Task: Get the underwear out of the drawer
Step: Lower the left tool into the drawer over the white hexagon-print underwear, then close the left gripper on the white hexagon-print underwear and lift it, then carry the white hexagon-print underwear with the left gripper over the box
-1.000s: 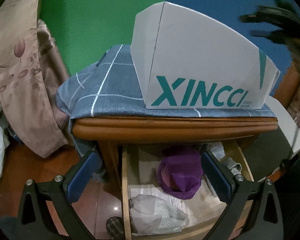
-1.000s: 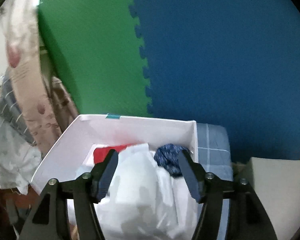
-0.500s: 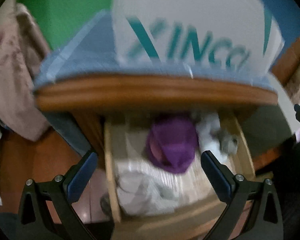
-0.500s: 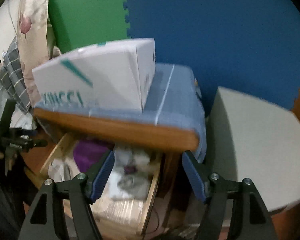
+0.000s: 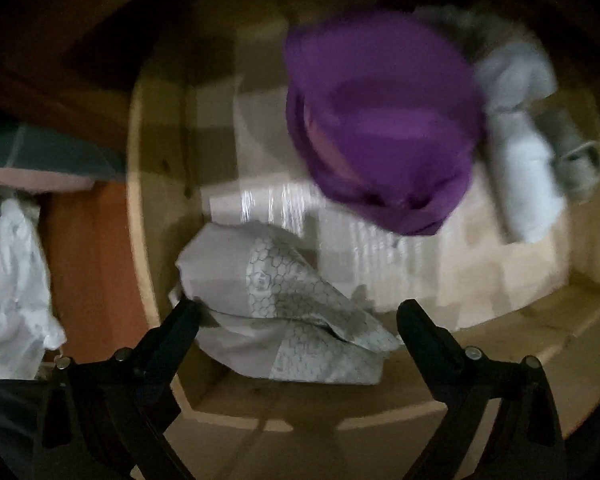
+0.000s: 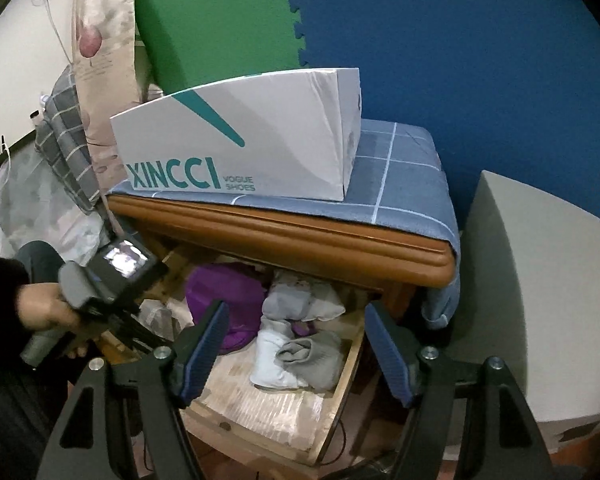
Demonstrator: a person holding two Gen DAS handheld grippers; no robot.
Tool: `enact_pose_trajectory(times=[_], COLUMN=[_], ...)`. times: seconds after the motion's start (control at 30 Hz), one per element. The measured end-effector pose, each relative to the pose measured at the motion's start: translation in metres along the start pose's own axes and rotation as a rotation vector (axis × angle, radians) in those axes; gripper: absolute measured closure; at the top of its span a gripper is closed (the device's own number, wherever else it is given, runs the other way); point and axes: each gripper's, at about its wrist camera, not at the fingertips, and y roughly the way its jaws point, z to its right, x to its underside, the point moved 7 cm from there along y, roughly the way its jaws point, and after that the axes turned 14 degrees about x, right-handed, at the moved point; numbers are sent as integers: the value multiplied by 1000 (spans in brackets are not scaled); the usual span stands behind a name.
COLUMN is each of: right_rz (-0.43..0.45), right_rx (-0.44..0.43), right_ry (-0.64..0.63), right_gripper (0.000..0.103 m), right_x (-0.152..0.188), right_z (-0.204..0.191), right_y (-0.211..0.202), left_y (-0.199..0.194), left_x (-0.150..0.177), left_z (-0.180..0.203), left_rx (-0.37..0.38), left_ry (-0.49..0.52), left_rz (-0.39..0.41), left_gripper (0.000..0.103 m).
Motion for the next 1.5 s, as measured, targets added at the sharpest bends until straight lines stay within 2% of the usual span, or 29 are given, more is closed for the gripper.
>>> enact_pose_trajectory(times=[0.13, 0.2, 0.23, 0.3, 0.33, 0.37, 0.4, 0.6, 0.67, 0.8, 0.93, 1.23, 1.5], right_rz=[-2, -4, -3, 2, 2, 0, -4, -22, -35, -58, -70, -113, -141], right_rx=[-15, -20, -22, -23, -24, -24, -23, -12, -2, 17, 28, 54, 68], right_ry=[10, 18, 21, 24, 23, 23, 22, 25, 25, 13, -14, -70, -108], right_gripper=[31, 31, 31, 31, 31, 31, 31, 31, 31, 31, 31, 31, 31], right_x=[2, 2, 2, 2, 2, 3, 3, 5, 6, 9, 12, 17, 23], right_z=[2, 3, 4, 5, 5, 5, 5, 7, 7, 5, 0, -8, -13], right_y=[0, 0, 0, -1, -1, -1, 0, 4, 7, 12, 15, 25, 29], left_y=[23, 32, 31, 25, 21, 17, 10, -39, -61, -104, -135, -214, -315], left_x=[3, 8, 7, 8, 8, 10, 11, 21, 29, 48, 54, 62, 52], left_z=[-3, -4, -5, -3, -4, -3, -4, -3, 1, 8, 20, 35, 34], left_rx=[-24, -35, -36, -37, -39, -29, -7, 83, 133, 176, 208, 217, 200], left_ry=[-6, 1, -1, 19, 27, 27, 27, 40, 55, 94, 109, 170, 197], left_rz=[-153, -197, -181, -136, -120, -96, -72, 110, 168, 271, 327, 498, 679], left_gripper=[23, 39, 42, 64, 69, 78, 81, 84, 84, 84, 84, 84, 83])
